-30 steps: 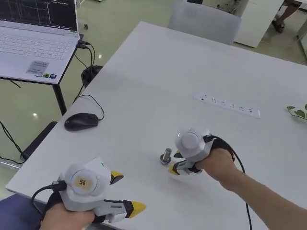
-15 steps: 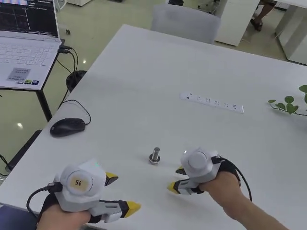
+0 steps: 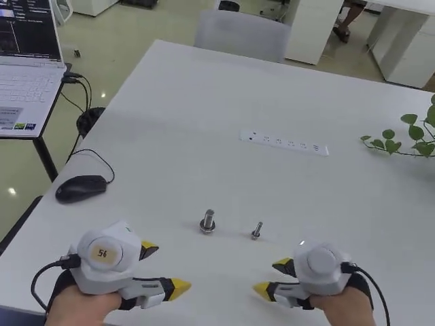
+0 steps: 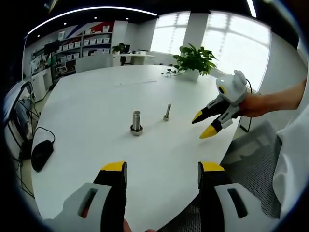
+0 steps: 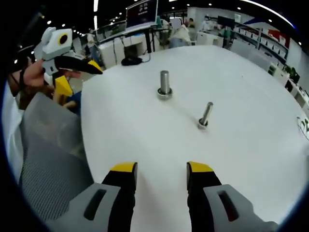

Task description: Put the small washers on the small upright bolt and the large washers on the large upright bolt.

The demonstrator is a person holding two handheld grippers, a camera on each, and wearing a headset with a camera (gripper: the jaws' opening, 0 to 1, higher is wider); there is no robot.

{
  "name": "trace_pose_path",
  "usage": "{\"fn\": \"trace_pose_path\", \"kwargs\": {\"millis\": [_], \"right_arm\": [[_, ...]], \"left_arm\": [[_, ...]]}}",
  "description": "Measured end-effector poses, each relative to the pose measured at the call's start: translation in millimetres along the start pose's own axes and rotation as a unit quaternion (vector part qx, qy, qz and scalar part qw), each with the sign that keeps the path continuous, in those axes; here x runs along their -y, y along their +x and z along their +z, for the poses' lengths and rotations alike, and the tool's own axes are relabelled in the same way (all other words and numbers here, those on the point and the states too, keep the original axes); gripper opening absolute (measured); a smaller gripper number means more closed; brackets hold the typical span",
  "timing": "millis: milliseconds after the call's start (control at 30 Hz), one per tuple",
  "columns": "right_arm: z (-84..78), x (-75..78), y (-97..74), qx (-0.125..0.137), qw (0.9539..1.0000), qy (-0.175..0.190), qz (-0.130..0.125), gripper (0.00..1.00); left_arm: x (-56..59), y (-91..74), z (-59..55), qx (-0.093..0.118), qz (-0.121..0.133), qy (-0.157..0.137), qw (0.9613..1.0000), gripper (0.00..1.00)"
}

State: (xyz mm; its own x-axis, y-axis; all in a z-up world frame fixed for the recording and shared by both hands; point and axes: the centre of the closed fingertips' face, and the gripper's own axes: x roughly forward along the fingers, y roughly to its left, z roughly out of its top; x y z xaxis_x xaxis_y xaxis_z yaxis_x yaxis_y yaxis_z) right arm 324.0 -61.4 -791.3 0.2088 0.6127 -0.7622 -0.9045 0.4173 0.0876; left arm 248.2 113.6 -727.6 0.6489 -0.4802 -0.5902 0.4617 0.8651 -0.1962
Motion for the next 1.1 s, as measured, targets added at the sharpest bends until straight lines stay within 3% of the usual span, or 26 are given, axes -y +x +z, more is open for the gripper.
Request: {"fn": "trace_pose_path", "kwargs": {"millis": [233, 533, 1100], "right_arm": [[-5.5, 18.2, -19.6, 0.033, 0.9987, 0.031, -0.024, 0.53], [-14.6, 18.5, -30.5, 0.048, 0.9972, 0.051, -0.026, 0.59], [-15.3, 19.8, -42.9, 0.071, 0.9940, 0.078, -0.027, 0.67]], "left_arm": [[2.5, 4.1, 2.6, -0.007, -0.005, 0.009, 0.9999, 0.59], [-2.5, 4.5, 11.9, 0.004, 0.003, 0.007, 1.0000, 0.59], [-7.2, 2.0, 20.1, 0.018, 0.014, -0.002, 0.9997, 0.60]]}}
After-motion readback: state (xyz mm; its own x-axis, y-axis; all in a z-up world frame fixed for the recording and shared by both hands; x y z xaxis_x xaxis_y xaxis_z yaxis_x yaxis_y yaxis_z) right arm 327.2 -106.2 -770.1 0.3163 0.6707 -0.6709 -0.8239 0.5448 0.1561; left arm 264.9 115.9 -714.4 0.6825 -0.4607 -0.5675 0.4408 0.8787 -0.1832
